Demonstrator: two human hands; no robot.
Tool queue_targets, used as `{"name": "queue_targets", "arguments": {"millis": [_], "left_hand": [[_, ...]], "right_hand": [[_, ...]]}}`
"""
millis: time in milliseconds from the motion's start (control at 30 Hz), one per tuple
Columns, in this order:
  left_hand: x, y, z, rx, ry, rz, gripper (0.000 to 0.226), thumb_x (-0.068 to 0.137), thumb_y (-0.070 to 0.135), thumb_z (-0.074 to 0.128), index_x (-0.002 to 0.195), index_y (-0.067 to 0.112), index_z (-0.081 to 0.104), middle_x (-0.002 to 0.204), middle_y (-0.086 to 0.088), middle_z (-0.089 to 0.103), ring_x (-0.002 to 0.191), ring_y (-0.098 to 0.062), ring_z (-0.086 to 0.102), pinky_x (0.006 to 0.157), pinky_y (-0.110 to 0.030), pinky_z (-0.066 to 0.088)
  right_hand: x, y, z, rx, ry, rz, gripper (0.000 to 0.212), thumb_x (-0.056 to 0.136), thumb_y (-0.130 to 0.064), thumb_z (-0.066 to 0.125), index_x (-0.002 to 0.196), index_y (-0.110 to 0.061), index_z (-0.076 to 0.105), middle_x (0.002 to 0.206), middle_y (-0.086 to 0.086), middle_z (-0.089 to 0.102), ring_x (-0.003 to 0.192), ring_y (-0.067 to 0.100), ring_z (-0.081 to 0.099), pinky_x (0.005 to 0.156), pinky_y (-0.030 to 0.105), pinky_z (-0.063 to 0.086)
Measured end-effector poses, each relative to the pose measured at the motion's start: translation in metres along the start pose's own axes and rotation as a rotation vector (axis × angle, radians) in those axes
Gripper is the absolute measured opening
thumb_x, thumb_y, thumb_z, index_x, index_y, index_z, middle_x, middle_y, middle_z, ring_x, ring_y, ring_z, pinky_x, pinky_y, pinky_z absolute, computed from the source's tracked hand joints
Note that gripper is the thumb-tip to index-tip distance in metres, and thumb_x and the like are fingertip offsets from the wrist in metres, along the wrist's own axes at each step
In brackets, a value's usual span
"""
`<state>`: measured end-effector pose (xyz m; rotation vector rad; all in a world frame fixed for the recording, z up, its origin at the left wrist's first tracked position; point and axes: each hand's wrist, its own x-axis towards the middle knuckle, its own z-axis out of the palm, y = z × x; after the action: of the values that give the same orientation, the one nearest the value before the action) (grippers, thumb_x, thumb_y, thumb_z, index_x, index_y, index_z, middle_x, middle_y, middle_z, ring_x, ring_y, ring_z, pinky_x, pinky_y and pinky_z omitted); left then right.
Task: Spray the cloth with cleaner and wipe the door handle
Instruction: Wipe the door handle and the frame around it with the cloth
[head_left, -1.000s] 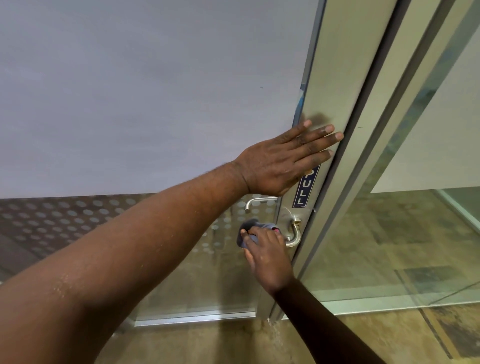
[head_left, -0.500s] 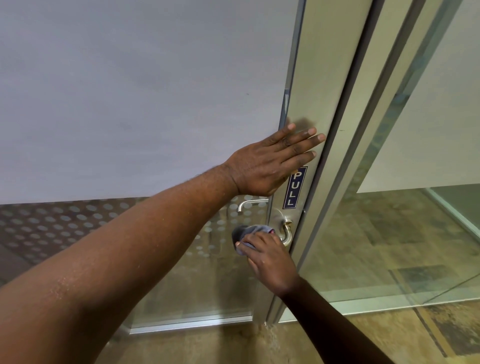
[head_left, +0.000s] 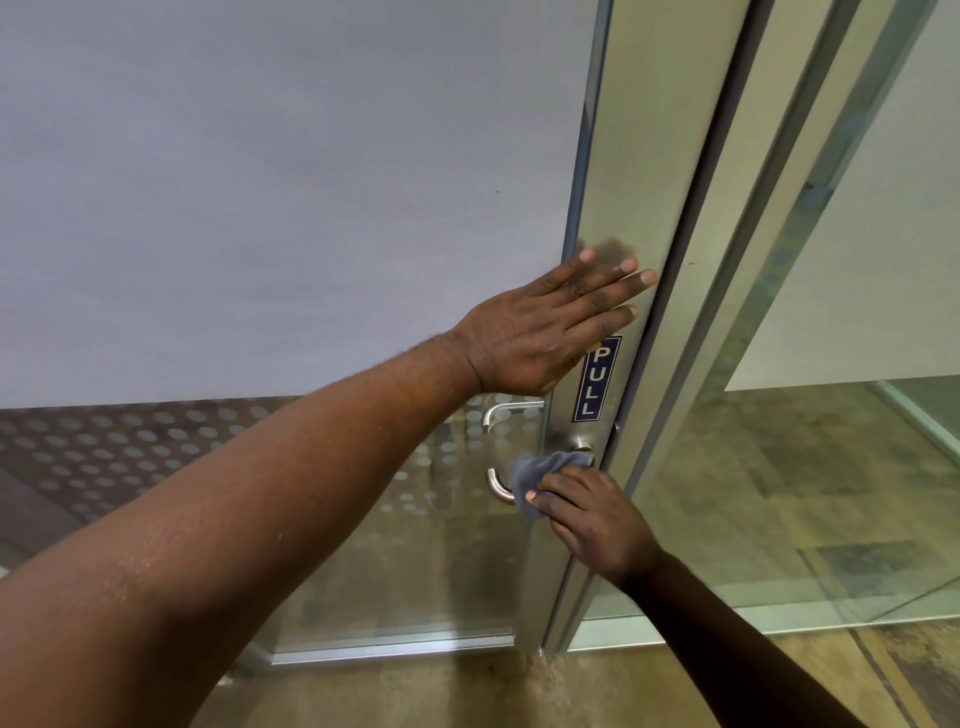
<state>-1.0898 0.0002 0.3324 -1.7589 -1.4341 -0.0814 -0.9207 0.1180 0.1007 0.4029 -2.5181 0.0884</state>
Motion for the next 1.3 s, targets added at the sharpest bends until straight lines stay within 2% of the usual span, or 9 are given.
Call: {"name": "queue_targets", "arguments": {"millis": [367, 567, 833, 933, 967, 1033, 1133, 1233, 1300], "left_hand": [[-0.001, -0.001, -0.001, -0.002, -0.018, 0.004, 0.051, 0.101, 0.015, 0.053, 0.15, 0.001, 0.047, 0.164, -0.024, 0.035, 0.154, -0.037, 0.03, 0.128, -0.051, 0.009], [0.0, 0.001, -0.006, -0.035, -0.056, -0.01, 0.047, 0.105, 0.019, 0.045, 0.149, 0.001, 0.048, 0.165, -0.023, 0.033, 0.156, -0.036, 0.027, 0.128, -0.052, 0.011], [-0.002, 0.018, -0.029, -0.147, -0.09, -0.082, 0.045, 0.105, 0.018, 0.043, 0.147, 0.003, 0.051, 0.167, -0.023, 0.029, 0.157, -0.035, 0.023, 0.129, -0.053, 0.008], [-0.016, 0.044, -0.034, -0.266, -0.052, -0.101, 0.046, 0.098, 0.009, 0.053, 0.143, -0.001, 0.055, 0.164, -0.025, 0.034, 0.155, -0.037, 0.028, 0.13, -0.05, 0.01], [-0.024, 0.055, -0.036, -0.31, -0.062, -0.117, 0.05, 0.095, 0.008, 0.055, 0.143, -0.002, 0.055, 0.163, -0.024, 0.036, 0.155, -0.037, 0.028, 0.13, -0.05, 0.012], [-0.041, 0.077, -0.036, -0.39, -0.091, -0.173, 0.052, 0.092, 0.006, 0.058, 0.144, -0.001, 0.055, 0.161, -0.023, 0.04, 0.154, -0.036, 0.031, 0.129, -0.05, 0.019], [-0.069, 0.109, -0.032, -0.482, -0.15, -0.336, 0.054, 0.09, 0.004, 0.06, 0.144, 0.002, 0.055, 0.158, -0.02, 0.047, 0.15, -0.032, 0.039, 0.126, -0.048, 0.028], [-0.091, 0.136, -0.026, -0.587, -0.238, -0.606, 0.061, 0.085, 0.0, 0.059, 0.144, 0.014, 0.054, 0.153, -0.011, 0.054, 0.141, -0.029, 0.05, 0.119, -0.042, 0.04], [-0.1, 0.149, -0.022, -0.685, -0.266, -0.796, 0.063, 0.084, -0.004, 0.059, 0.143, 0.019, 0.055, 0.147, -0.008, 0.059, 0.132, -0.029, 0.057, 0.109, -0.032, 0.043]], "right_hand": [[-0.017, 0.022, -0.011, 0.039, -0.013, 0.121, 0.042, 0.082, -0.016, 0.073, 0.124, -0.013, 0.068, 0.125, 0.005, 0.063, 0.118, 0.023, 0.054, 0.105, 0.033, 0.038], [-0.014, -0.003, -0.015, 0.218, -0.014, 0.466, 0.056, 0.084, -0.005, 0.071, 0.138, -0.016, 0.061, 0.141, 0.005, 0.061, 0.134, 0.018, 0.053, 0.116, 0.041, 0.043], [-0.003, -0.046, -0.014, 0.399, 0.2, 0.898, 0.074, 0.084, 0.006, 0.073, 0.151, -0.015, 0.051, 0.156, -0.004, 0.051, 0.142, 0.003, 0.042, 0.116, 0.004, 0.022], [0.001, -0.054, -0.014, 0.521, 0.308, 1.062, 0.071, 0.081, 0.013, 0.073, 0.147, -0.006, 0.055, 0.153, 0.005, 0.054, 0.144, 0.018, 0.048, 0.119, 0.019, 0.029], [0.002, -0.056, -0.016, 0.569, 0.327, 1.11, 0.07, 0.082, 0.014, 0.072, 0.147, -0.005, 0.055, 0.153, 0.007, 0.054, 0.143, 0.02, 0.049, 0.117, 0.021, 0.032], [0.002, -0.059, -0.021, 0.655, 0.341, 1.199, 0.069, 0.084, 0.013, 0.071, 0.148, -0.005, 0.054, 0.149, 0.008, 0.057, 0.134, 0.016, 0.055, 0.105, 0.008, 0.038], [-0.003, -0.062, -0.032, 0.805, 0.356, 1.29, 0.064, 0.084, 0.015, 0.069, 0.144, -0.007, 0.059, 0.133, 0.007, 0.067, 0.096, -0.007, 0.068, 0.069, 0.0, 0.047], [-0.012, -0.063, -0.05, 1.106, 0.414, 1.305, 0.054, 0.081, 0.026, 0.056, 0.13, 0.005, 0.065, 0.116, 0.015, 0.076, 0.1, 0.023, 0.073, 0.074, 0.014, 0.056], [-0.02, -0.072, -0.062, 1.461, 0.442, 1.315, 0.052, 0.08, 0.027, 0.044, 0.125, 0.01, 0.063, 0.097, 0.017, 0.078, 0.084, 0.035, 0.071, 0.063, 0.027, 0.059]]}}
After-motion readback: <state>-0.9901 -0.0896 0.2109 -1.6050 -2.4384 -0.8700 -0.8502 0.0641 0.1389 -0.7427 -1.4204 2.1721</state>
